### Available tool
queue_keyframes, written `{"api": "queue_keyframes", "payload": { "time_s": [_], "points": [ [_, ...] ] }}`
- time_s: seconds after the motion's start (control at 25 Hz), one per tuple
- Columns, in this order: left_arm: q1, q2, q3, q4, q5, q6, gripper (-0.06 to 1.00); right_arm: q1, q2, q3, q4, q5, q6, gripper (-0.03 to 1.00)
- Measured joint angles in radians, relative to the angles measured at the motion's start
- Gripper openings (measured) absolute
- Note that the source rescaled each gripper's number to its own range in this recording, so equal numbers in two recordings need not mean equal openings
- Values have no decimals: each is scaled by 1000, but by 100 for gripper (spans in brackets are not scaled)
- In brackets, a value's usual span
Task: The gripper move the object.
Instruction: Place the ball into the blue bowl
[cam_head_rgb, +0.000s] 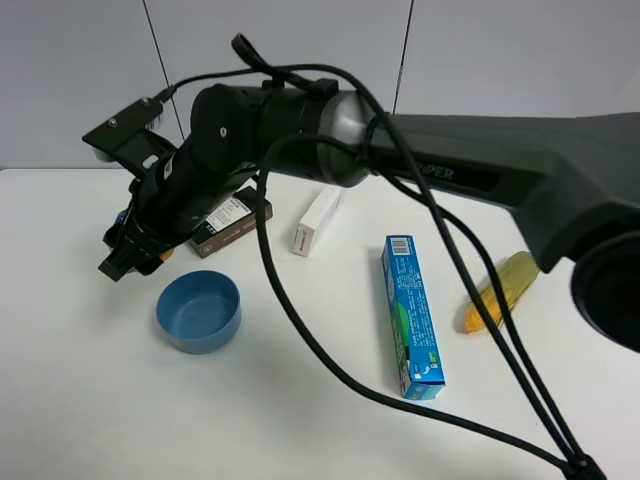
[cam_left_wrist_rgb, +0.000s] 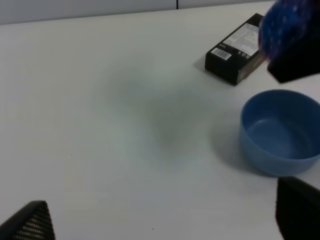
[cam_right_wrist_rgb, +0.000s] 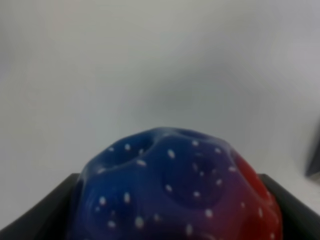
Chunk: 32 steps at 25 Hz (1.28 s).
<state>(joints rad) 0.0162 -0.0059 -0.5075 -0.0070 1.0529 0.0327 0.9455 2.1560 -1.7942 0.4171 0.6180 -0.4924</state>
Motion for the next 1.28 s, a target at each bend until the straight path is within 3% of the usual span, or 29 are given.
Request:
{"api": "queue_keyframes", "payload": {
  "time_s": [0.28,0.48,0.84,1.28],
  "points": [
    [0,0,0,0,0,0,100,0,74,0,-72,14,18,1],
    [0,0,0,0,0,0,100,0,102,0,-126,89,44,1],
    [0,0,0,0,0,0,100,0,105,0,-214,96,104,1],
    [0,0,0,0,0,0,100,0,105,0,-229,95,134,1]
  ]
}}
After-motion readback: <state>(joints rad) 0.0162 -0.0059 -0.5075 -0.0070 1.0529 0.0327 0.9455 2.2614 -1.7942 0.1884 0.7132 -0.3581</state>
